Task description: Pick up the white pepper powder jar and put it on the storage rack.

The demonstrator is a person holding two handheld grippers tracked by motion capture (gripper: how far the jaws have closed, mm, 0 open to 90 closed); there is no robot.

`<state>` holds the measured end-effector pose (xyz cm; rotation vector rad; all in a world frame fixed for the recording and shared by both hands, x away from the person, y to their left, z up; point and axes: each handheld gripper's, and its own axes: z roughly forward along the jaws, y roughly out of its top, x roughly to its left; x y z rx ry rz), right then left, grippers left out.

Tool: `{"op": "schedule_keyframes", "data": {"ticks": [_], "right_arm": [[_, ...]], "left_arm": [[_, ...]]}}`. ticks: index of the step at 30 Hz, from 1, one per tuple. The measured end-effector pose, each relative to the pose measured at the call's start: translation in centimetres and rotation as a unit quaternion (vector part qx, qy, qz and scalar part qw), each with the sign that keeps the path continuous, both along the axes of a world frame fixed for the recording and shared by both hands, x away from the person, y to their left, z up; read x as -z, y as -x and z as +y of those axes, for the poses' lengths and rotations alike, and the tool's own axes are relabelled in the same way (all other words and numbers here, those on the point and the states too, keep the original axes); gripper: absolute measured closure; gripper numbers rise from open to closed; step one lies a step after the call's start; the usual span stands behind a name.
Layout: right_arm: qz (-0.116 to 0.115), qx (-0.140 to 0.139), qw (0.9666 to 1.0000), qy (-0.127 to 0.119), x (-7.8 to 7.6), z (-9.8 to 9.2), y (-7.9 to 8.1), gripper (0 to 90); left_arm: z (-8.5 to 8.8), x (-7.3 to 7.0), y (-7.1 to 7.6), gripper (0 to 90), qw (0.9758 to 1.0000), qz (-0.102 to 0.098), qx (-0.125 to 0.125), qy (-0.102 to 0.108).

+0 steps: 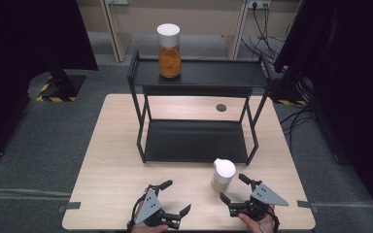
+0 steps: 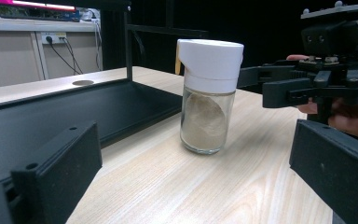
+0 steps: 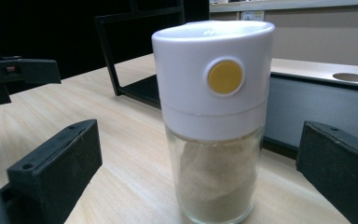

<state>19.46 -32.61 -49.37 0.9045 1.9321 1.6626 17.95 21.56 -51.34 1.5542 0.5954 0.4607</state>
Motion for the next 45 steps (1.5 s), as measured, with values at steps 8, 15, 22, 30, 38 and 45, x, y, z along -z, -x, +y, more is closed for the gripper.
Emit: {"op": "schedule_keyframes", "data": {"ticks": [8, 15, 22, 30, 38, 45], "right_arm": [[0.002, 0.001, 1.0000, -0.005, -0.1, 0.0, -1.3, 0.4], [-0.005, -0.002, 1.0000, 0.001, -0.4, 0.5, -1.9, 0.6], [-0.005, -0.002, 0.9999, 0.009, -0.5, 1.1, -2.4, 3.0], [-0.003, -0.007, 0.9995, 0.030, -0.8, 2.0, -3.3, 14.8], [-0.002, -0.005, 0.9989, 0.046, -1.0, 2.5, -3.6, 26.9], [0.000, -0.002, 0.9985, 0.055, -1.4, 2.6, -3.7, 30.1]], "left_arm": [[0.1, 0.0, -0.1, 1.8, 1.0000, 0.003, -0.001, 0.000], [0.0, 0.1, -0.1, 1.8, 1.0000, 0.003, 0.000, 0.001], [0.1, 0.1, -0.2, 1.7, 1.0000, 0.005, 0.000, 0.002], [0.1, 0.1, -0.2, 1.7, 1.0000, 0.008, -0.002, 0.003], [0.0, 0.1, -0.2, 1.5, 0.9999, 0.009, 0.005, 0.000], [0.0, 0.1, -0.2, 1.5, 0.9999, 0.011, 0.006, -0.001]]}}
